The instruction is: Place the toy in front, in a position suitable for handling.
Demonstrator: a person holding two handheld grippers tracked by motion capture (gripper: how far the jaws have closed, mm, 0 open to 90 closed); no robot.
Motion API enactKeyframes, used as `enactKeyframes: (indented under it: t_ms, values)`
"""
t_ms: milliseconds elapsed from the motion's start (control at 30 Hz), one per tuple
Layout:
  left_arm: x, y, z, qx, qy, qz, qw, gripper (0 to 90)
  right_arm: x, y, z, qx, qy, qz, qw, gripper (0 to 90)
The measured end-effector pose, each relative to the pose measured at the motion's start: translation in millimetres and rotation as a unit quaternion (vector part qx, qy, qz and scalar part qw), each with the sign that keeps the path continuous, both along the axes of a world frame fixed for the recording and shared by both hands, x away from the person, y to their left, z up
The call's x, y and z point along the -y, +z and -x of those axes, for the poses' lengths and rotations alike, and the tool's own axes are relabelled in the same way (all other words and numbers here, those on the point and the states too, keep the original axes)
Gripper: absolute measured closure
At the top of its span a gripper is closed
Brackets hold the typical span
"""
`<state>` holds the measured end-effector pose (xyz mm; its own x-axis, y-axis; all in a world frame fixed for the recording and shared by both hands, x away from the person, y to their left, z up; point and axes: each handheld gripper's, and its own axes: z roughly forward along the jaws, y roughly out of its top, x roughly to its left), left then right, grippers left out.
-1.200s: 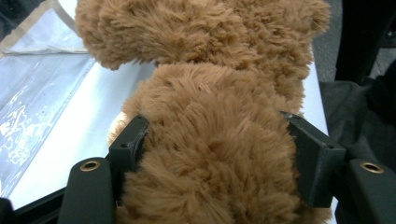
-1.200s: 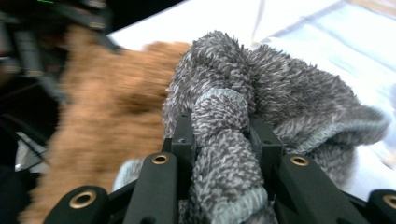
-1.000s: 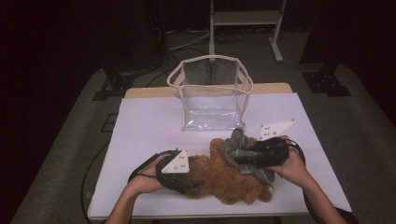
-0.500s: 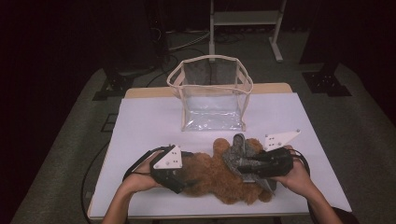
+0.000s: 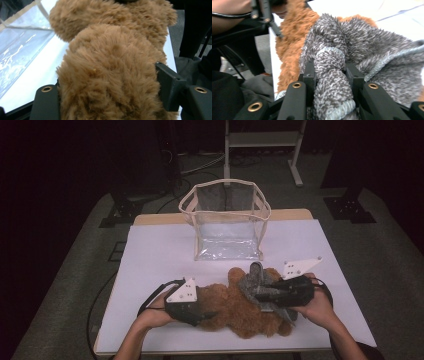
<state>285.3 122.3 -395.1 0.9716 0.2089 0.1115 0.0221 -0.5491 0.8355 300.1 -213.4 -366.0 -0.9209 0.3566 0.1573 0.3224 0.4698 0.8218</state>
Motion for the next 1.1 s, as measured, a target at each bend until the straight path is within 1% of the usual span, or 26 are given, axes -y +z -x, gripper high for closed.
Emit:
enactKeyframes:
  t_ms: [33, 100, 167, 267, 300, 367, 433, 467, 533, 600, 633, 700, 733, 767, 800, 833, 867, 933, 1000, 1033, 1100]
  values:
    - [4.9, -0.3, 0.1, 0.003, -0.004, -0.001, 1.0000, 31.0, 3.4, 2.2, -3.0, 0.001, -0.005, 0.004, 1.0000, 67.4]
    - [16.1, -1.0, 0.0, 0.007, -0.009, 0.001, 0.9999, 31.0, 8.7, 5.6, -6.6, -0.004, -0.016, 0.003, 0.9999, 67.7]
    - [27.6, -0.4, -2.4, 0.009, -0.011, 0.000, 0.9999, 30.9, 9.5, 9.7, -7.8, -0.003, -0.018, 0.001, 0.9998, 67.9]
    - [42.9, 2.3, -7.9, 0.014, -0.023, -0.007, 0.9996, 30.9, 0.6, 16.4, -7.9, 0.001, 0.002, -0.007, 1.0000, 67.9]
    - [47.7, 3.3, -9.4, 0.017, -0.026, -0.010, 0.9995, 30.9, -4.5, 17.9, -8.0, 0.003, 0.010, -0.006, 0.9999, 67.8]
    - [54.4, 4.3, -10.3, 0.019, -0.032, -0.019, 0.9991, 30.7, -15.0, 18.5, -7.6, 0.007, 0.021, 0.007, 0.9997, 67.6]
    - [53.5, 4.7, -9.5, 0.024, -0.032, -0.025, 0.9989, 30.2, -19.8, 15.5, -7.9, 0.008, 0.022, 0.023, 0.9995, 67.1]
    - [51.1, 4.1, -8.1, 0.025, -0.031, -0.025, 0.9989, 30.1, -18.3, 13.2, -8.6, 0.006, 0.019, 0.026, 0.9995, 67.2]
    - [45.1, 2.0, -5.0, 0.026, -0.031, -0.015, 0.9991, 29.7, -8.3, 7.9, -10.0, -0.003, 0.006, 0.029, 0.9995, 67.1]
    - [41.4, 0.2, -2.2, 0.027, -0.032, -0.010, 0.9991, 29.3, 7.9, 2.5, -11.7, -0.020, -0.009, 0.009, 0.9997, 67.0]
    - [41.6, -0.2, -1.2, 0.029, -0.032, -0.009, 0.9990, 29.3, 15.4, 1.8, -12.1, -0.026, -0.019, 0.003, 0.9995, 67.0]
    - [43.8, 0.7, -0.2, 0.033, -0.033, -0.016, 0.9988, 29.0, 23.7, 5.5, -10.9, -0.021, -0.033, 0.001, 0.9992, 67.2]
    - [44.7, 1.5, 0.1, 0.037, -0.035, -0.021, 0.9985, 28.8, 24.2, 9.1, -9.9, -0.017, -0.035, -0.001, 0.9993, 67.2]
    - [45.3, 1.8, 0.5, 0.040, -0.035, -0.025, 0.9983, 28.6, 22.4, 13.2, -9.0, -0.013, -0.031, -0.003, 0.9994, 67.2]
    - [45.8, 1.5, 1.0, 0.040, -0.034, -0.024, 0.9983, 28.6, 18.6, 17.1, -8.6, -0.009, -0.026, -0.003, 0.9996, 67.2]
    - [45.7, 1.3, 1.3, 0.042, -0.035, -0.024, 0.9982, 28.6, 13.3, 20.4, -9.4, -0.001, -0.018, -0.005, 0.9998, 67.2]
    - [45.6, 1.2, 1.6, 0.042, -0.035, -0.024, 0.9982, 28.5, 7.1, 23.4, -10.6, 0.000, -0.010, -0.004, 0.9999, 67.2]
    - [45.7, 1.4, 2.8, 0.046, -0.036, -0.026, 0.9979, 28.5, -8.2, 26.8, -15.4, 0.007, 0.002, 0.009, 0.9999, 67.2]
    - [45.8, 1.5, 5.0, 0.053, -0.041, -0.033, 0.9972, 28.5, -21.9, 25.5, -24.2, 0.005, 0.011, 0.027, 0.9996, 67.1]
    - [45.7, 1.6, 6.5, 0.056, -0.043, -0.037, 0.9968, 28.5, -26.3, 23.5, -30.0, 0.000, 0.011, 0.034, 0.9994, 67.1]
    - [45.1, 1.8, 8.9, 0.063, -0.048, -0.045, 0.9959, 28.5, -27.6, 18.3, -43.0, -0.011, 0.002, 0.045, 0.9989, 67.1]
